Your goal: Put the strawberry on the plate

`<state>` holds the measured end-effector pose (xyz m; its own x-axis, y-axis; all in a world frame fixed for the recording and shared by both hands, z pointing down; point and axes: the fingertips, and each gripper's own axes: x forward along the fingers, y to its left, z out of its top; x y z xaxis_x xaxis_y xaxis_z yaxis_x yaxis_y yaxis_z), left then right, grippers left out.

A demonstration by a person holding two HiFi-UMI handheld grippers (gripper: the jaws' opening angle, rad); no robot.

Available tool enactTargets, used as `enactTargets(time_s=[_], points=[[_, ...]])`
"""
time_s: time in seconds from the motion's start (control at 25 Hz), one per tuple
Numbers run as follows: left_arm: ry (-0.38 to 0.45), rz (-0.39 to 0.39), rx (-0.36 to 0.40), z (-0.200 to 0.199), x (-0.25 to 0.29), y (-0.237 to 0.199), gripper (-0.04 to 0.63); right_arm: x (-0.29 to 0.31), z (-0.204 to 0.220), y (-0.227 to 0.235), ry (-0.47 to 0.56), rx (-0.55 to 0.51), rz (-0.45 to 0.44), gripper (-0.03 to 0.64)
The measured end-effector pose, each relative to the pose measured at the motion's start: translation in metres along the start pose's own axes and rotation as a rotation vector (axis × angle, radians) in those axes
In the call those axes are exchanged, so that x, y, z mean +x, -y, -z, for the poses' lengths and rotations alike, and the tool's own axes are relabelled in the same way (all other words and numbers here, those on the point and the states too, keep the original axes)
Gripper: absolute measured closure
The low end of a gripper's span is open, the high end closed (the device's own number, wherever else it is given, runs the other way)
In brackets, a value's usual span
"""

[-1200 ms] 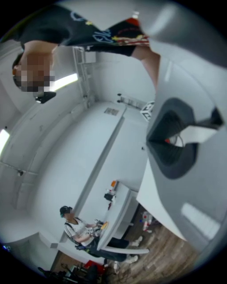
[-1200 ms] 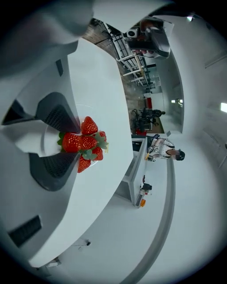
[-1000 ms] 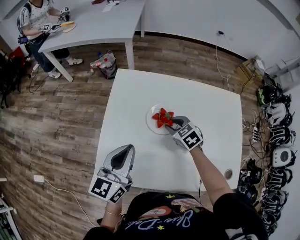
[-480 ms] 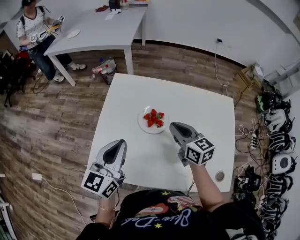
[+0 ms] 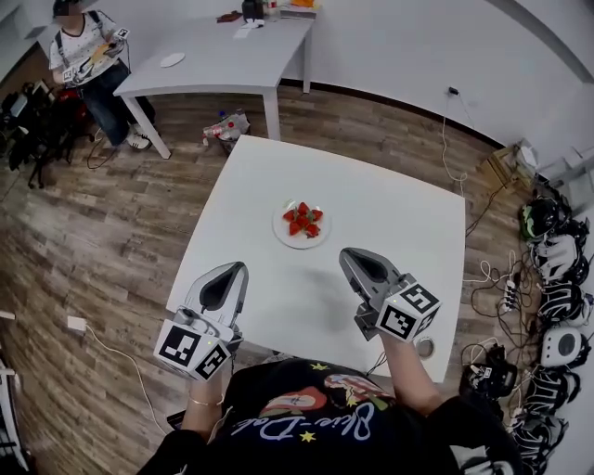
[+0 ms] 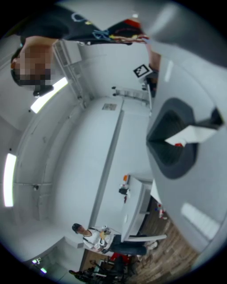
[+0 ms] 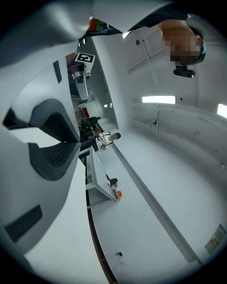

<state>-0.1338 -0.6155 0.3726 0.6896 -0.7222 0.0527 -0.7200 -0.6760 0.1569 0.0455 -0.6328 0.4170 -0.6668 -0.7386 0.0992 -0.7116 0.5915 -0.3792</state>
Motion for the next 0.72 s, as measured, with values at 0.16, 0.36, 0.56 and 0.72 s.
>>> enactTargets(time_s=[0.16,0.36,0.56,0.72], points=[[0.0,0.006,0.015,-0.002,-0.001,0.012,0.597,-0.006,-0.005,-0.002,0.014,-0.017,-0.014,0.6],[0.003,0.001,0.027,-0.005,-0.003,0.019,0.597,-0.009,-0.008,-0.005,0.018,-0.026,-0.027,0.6],[0.002,0.006,0.031,-0.005,-0.008,0.023,0.597,-0.011,-0.007,-0.011,0.014,-0.03,-0.031,0.6],[0.007,0.002,0.032,-0.005,-0.014,0.026,0.597,-0.014,-0.005,-0.015,0.016,-0.032,-0.036,0.6]])
